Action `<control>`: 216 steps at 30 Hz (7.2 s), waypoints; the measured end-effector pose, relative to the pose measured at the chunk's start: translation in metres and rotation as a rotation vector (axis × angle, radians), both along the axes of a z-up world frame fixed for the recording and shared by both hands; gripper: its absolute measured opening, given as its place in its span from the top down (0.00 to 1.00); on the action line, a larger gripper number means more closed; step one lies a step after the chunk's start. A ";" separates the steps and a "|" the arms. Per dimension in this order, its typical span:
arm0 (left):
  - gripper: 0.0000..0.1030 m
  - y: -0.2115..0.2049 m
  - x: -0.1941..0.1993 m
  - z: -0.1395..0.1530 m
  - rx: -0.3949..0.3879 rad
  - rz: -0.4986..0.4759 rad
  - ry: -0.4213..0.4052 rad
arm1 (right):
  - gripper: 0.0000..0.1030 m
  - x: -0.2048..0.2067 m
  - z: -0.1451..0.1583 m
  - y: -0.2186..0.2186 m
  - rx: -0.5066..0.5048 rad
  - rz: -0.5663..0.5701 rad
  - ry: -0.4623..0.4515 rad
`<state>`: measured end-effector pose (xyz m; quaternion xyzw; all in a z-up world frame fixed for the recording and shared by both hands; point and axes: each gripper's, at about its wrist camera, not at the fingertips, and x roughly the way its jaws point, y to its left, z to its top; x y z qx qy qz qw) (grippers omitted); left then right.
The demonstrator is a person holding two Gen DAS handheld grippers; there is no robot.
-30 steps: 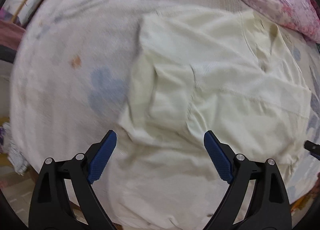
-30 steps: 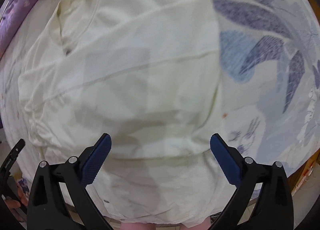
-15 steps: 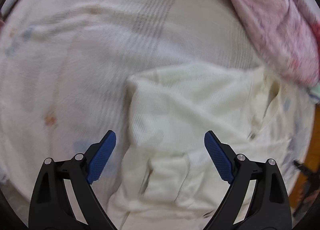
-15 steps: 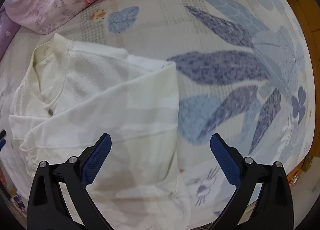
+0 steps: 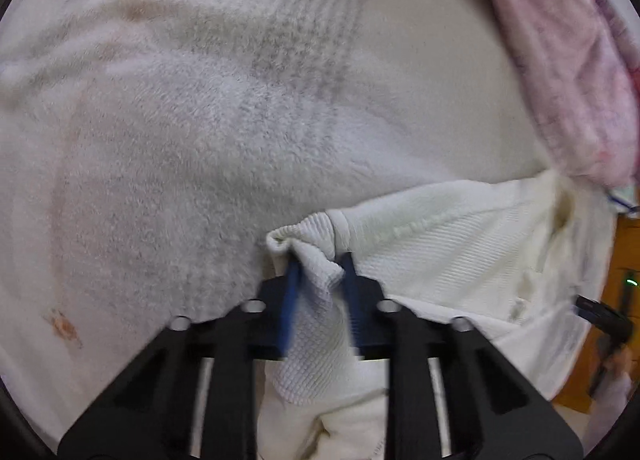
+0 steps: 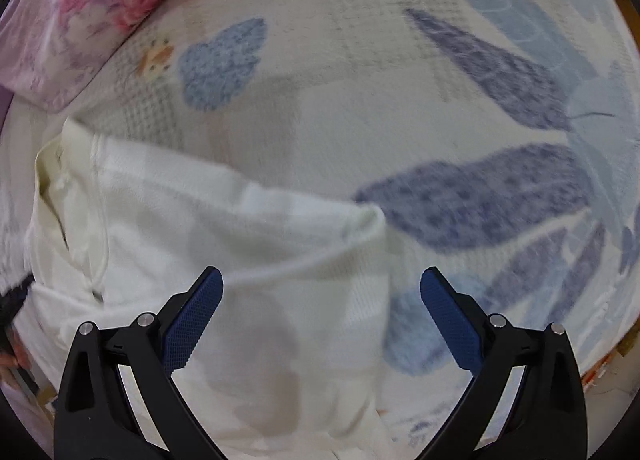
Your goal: Fold large clothes
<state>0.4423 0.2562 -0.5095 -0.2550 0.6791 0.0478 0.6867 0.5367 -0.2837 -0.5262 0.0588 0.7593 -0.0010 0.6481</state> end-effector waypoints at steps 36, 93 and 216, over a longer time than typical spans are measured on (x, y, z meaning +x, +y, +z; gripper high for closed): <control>0.92 -0.017 -0.135 0.166 0.197 0.057 -0.300 | 0.87 -0.169 0.191 0.004 0.092 -0.008 -0.513; 0.37 -0.044 -0.461 0.055 -0.240 0.488 -0.070 | 0.39 -0.478 0.070 -0.029 0.525 -0.715 -0.013; 0.97 -0.109 -0.248 0.033 0.063 0.266 0.175 | 0.67 -0.287 0.029 -0.061 0.413 -0.663 -0.058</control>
